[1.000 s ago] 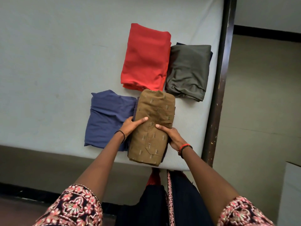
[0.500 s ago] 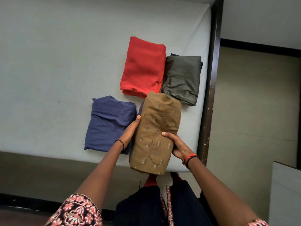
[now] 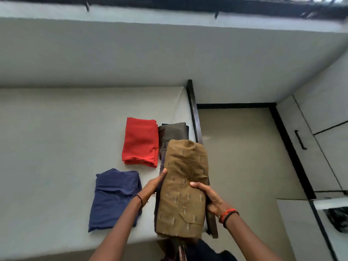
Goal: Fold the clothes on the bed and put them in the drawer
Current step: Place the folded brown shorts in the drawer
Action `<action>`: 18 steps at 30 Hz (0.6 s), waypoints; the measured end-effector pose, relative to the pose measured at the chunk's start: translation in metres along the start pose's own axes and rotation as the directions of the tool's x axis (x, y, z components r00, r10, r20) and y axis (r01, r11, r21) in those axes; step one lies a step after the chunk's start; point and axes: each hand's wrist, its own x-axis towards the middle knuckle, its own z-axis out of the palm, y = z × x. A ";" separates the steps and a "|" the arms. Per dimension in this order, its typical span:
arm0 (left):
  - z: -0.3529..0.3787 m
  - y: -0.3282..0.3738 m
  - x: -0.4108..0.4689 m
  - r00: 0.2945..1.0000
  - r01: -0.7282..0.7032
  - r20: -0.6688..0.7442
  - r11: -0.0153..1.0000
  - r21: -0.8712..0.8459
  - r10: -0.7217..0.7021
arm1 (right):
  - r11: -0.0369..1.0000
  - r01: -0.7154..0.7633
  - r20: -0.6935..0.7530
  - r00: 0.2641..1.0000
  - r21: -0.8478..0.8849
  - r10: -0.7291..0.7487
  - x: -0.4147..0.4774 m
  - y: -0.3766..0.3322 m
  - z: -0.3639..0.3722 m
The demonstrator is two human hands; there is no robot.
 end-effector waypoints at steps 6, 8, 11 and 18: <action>0.054 0.050 -0.083 0.958 -0.197 0.256 0.945 0.262 0.128 | 0.991 0.106 -0.087 0.991 0.088 -0.098 -0.054 -0.013 -0.032; 0.075 0.062 -0.093 0.939 -0.248 0.312 0.909 0.336 0.142 | 0.982 0.141 -0.115 0.985 0.127 -0.126 -0.072 -0.016 -0.049; 0.113 0.073 -0.105 0.920 -0.311 0.351 0.871 0.380 0.175 | 0.965 0.196 -0.144 0.975 0.175 -0.171 -0.096 -0.018 -0.078; 0.215 0.086 -0.124 0.908 -0.399 0.346 0.744 0.536 0.237 | 0.906 0.291 -0.216 0.949 0.309 -0.231 -0.151 -0.014 -0.155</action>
